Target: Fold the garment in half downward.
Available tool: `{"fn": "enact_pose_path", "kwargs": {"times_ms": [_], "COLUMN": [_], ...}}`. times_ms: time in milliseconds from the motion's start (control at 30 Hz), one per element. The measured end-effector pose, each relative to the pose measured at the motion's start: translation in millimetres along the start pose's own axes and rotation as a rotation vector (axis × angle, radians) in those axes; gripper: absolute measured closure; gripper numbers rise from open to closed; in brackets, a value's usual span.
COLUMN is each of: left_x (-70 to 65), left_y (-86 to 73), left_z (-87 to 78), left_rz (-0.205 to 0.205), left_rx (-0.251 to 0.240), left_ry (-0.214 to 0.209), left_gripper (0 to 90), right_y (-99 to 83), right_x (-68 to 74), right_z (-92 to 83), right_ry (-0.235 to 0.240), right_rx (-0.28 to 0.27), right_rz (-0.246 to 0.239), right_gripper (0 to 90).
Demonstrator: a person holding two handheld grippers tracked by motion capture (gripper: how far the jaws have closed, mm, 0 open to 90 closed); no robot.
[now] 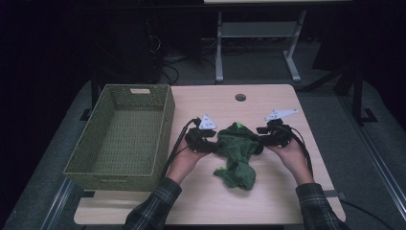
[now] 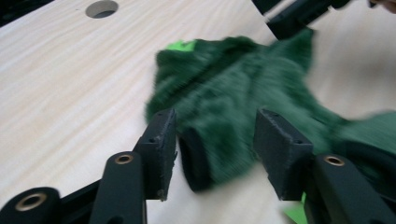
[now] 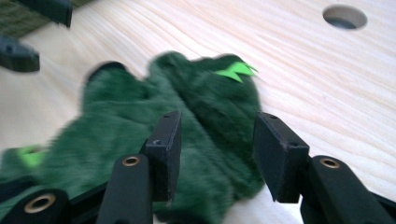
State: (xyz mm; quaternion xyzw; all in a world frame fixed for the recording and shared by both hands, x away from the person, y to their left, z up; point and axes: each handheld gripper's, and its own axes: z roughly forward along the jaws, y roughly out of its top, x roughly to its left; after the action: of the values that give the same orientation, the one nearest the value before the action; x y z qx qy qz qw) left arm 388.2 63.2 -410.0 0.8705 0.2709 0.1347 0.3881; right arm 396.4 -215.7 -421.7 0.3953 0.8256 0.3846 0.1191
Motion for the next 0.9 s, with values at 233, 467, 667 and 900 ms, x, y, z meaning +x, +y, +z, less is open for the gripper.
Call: {"fn": "enact_pose_path", "kwargs": {"times_ms": [233,467,667,900], "left_x": [29.1,37.0,37.8,37.6], "left_y": [4.9,4.3,5.9,7.4], "left_z": [41.3,69.5,81.9,86.6], "left_rz": [-0.063,-0.030,-0.014,-0.015], "left_rx": [0.034,0.100,0.141,0.146], "left_ry": [0.002,-0.008,-0.020,-0.013], "left_gripper": [52.0,51.0,53.3,71.5], "right_y": [-3.7,-10.4,-12.8,-12.6], "right_x": [-19.9,-25.0,-25.0,-25.1], "right_z": [19.1,38.1,49.7,51.0], "right_ry": [0.012,0.021,0.006,-0.008], "right_rx": [-0.008,0.037,0.063,0.064], "right_rz": [0.024,0.019,0.022,0.027], "right_gripper": [54.4,54.6,60.1,76.6]}}
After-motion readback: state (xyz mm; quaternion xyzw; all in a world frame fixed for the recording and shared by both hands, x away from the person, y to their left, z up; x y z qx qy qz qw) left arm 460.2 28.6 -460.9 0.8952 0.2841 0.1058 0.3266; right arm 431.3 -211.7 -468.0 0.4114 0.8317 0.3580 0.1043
